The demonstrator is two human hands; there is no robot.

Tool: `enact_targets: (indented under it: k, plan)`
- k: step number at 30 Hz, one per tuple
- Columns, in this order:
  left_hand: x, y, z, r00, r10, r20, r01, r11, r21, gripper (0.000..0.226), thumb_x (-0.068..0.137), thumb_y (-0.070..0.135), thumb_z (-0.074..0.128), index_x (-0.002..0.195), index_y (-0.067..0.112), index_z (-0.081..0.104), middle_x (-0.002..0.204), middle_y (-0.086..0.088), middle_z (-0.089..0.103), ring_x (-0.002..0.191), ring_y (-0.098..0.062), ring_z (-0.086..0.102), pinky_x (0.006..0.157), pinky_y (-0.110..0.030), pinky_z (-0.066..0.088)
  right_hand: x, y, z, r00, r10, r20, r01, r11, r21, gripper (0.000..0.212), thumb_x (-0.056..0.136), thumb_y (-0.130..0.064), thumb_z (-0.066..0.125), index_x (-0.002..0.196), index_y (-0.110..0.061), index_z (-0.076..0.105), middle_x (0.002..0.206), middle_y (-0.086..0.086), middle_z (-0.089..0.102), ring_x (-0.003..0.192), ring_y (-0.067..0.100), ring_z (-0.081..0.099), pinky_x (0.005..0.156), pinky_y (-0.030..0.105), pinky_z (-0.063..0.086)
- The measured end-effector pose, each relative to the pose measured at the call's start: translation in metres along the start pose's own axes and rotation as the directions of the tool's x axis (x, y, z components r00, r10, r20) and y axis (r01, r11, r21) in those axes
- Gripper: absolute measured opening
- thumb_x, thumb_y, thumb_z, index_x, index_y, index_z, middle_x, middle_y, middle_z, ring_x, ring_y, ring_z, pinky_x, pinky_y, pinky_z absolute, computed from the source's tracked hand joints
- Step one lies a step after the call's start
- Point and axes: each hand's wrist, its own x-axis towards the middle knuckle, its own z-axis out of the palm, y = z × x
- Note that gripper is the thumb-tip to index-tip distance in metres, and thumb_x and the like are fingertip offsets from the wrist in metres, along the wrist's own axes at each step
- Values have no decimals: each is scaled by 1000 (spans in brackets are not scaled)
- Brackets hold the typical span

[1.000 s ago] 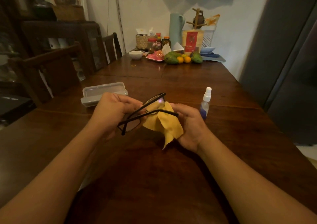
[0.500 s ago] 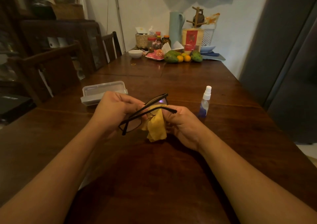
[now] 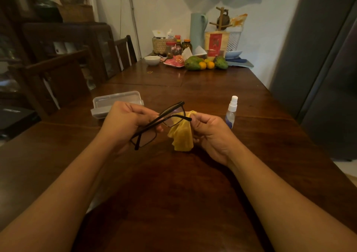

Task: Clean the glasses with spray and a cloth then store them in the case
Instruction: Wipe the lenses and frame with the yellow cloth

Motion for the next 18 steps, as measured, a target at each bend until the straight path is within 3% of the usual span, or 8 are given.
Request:
enact_targets:
  k: [3, 7, 10, 14, 16, 18]
  plan:
    - [2, -2, 0, 1000, -3, 23, 3, 1000, 12, 12, 75, 8, 67, 76, 6, 78, 73, -19, 74, 71, -27, 74, 65, -32, 61, 0, 2, 5, 996, 44, 75, -43, 999, -17, 31, 93, -20, 57, 119, -8, 68, 112, 9, 73, 96, 17, 70, 73, 29, 56]
    - [3, -4, -1, 999, 35, 24, -36, 999, 23, 15, 67, 17, 68, 74, 9, 79, 73, -16, 75, 73, -23, 75, 63, -24, 58, 2, 2, 0, 995, 74, 61, -69, 993, -92, 29, 88, -23, 61, 114, -12, 69, 115, 9, 72, 112, 27, 66, 98, 48, 49]
    - [6, -7, -9, 998, 54, 25, -56, 994, 94, 14, 68, 22, 70, 76, 14, 79, 75, -10, 77, 78, -18, 75, 65, -19, 57, 3, 0, -7, 998, 52, -33, -55, 991, -123, 20, 97, -23, 55, 108, -15, 70, 109, 5, 74, 98, 18, 70, 88, 42, 54]
    - [9, -12, -24, 999, 31, -32, -21, 963, 268, 13, 63, 31, 77, 75, 27, 80, 74, -1, 77, 71, -11, 73, 60, -19, 55, 4, -5, -11, 989, 21, -145, -38, 993, -112, 25, 99, -30, 53, 116, -19, 68, 113, 7, 73, 108, 26, 67, 94, 47, 53]
    - [13, -16, -29, 999, 27, -21, -18, 930, 366, 9, 68, 25, 83, 73, 31, 80, 71, 4, 77, 67, -6, 70, 54, -13, 51, 4, -8, -9, 985, 15, -170, -34, 993, -111, 24, 100, -31, 51, 116, -22, 68, 112, 5, 73, 105, 24, 67, 92, 45, 54]
    - [15, -21, -32, 1000, -4, 3, 2, 882, 471, 11, 73, 21, 84, 71, 32, 79, 70, 8, 76, 69, -3, 69, 58, -16, 50, 4, -10, -7, 988, 28, -152, -46, 993, -111, 24, 101, -29, 50, 117, -23, 68, 112, 4, 73, 102, 21, 69, 86, 42, 55]
